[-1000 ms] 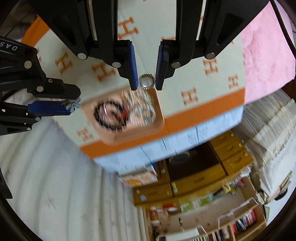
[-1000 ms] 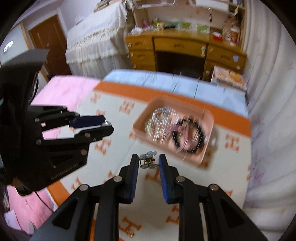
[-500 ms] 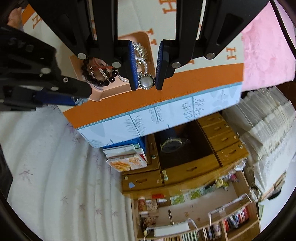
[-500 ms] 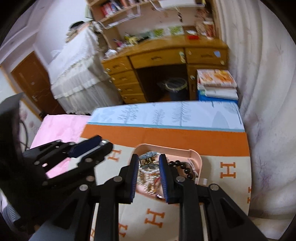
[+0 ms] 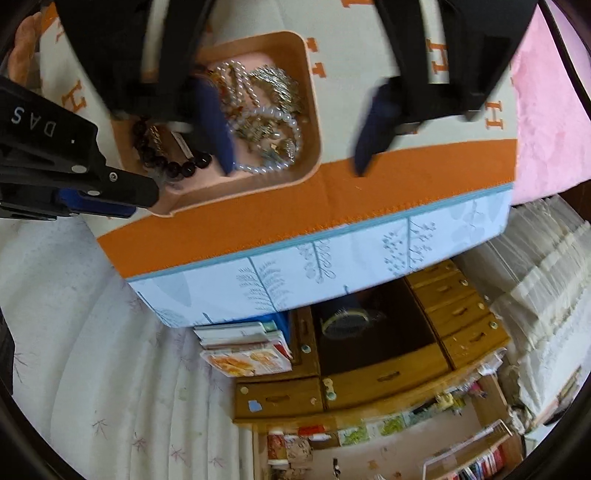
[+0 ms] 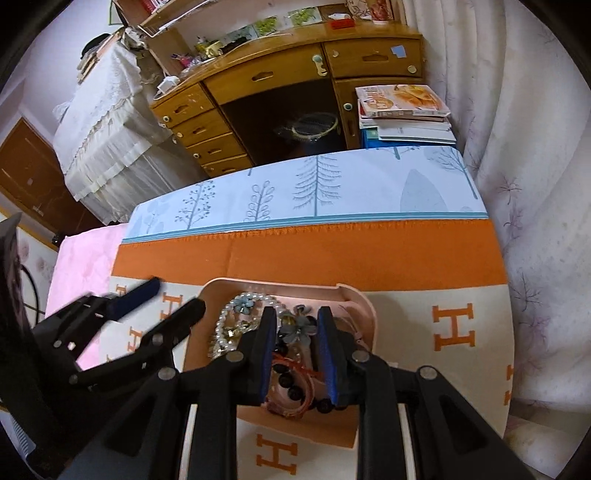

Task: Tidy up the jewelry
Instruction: 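Carry both brooches into the pink tray and open both tools, then withdraw both open tools from the tray toward the rings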

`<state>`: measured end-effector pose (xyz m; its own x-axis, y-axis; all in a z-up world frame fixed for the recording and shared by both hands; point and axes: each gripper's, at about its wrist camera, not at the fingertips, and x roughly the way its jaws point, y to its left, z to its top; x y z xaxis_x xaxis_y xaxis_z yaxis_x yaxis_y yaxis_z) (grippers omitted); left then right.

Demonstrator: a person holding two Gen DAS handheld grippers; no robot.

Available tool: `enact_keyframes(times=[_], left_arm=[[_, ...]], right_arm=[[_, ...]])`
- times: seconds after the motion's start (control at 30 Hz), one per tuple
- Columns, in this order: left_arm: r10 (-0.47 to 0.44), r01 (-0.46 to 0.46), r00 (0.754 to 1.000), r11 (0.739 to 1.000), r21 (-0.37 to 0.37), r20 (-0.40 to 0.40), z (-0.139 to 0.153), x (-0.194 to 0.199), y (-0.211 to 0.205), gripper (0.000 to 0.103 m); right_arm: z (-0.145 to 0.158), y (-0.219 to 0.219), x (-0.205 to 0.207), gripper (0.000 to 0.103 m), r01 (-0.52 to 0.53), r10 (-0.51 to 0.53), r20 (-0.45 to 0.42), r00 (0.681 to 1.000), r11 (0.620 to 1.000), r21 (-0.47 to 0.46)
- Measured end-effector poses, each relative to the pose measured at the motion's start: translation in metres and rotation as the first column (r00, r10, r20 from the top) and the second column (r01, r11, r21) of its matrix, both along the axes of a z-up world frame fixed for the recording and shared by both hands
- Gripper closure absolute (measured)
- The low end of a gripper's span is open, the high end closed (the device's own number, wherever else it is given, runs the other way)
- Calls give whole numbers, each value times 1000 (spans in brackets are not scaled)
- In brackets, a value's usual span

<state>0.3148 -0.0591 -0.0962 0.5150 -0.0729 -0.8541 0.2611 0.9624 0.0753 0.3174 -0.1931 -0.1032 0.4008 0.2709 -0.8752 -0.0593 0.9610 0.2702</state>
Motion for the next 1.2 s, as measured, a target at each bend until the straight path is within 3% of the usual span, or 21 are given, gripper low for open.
enact_keyframes(times=[0.63, 1.07, 1.2], left_arm=[[4, -3, 1000, 999, 51, -5, 2, -30, 17, 29], [-76, 75, 997, 996, 55, 13, 12, -95, 16, 28], [-91, 89, 995, 995, 50, 48, 26, -114, 19, 20]], right_arm=[[7, -2, -30, 78, -24, 24, 18, 1000, 1000, -11], [7, 7, -90, 78, -121, 121, 1, 993, 993, -15], [12, 6, -108, 78, -134, 134, 7, 991, 991, -24]])
